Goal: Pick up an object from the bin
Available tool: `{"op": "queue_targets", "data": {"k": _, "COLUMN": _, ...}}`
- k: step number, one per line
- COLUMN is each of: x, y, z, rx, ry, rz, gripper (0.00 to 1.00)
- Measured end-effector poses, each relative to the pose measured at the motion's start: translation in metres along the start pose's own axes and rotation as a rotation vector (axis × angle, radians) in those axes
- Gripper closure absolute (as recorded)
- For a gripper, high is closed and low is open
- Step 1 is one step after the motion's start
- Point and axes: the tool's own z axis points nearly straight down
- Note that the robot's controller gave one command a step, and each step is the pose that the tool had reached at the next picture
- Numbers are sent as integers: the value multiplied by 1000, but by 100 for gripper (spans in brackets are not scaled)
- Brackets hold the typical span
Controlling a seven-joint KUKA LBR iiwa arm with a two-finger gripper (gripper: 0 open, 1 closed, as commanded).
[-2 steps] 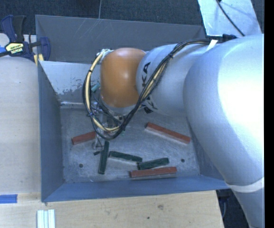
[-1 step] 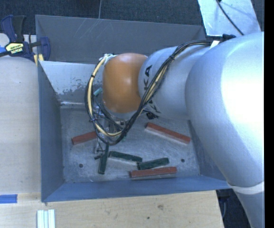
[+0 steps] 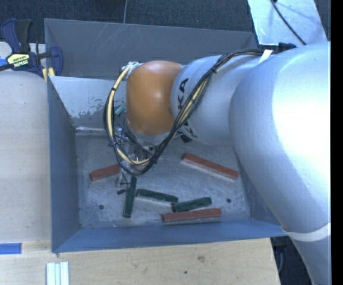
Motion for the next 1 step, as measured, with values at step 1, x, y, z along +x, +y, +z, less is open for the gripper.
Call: {"op": "queue_targets", "data": {"k": 1, "x": 12, "y": -2, "z": -4, "rx": -2, "ry": -2, "rz": 29, "gripper": 100}}
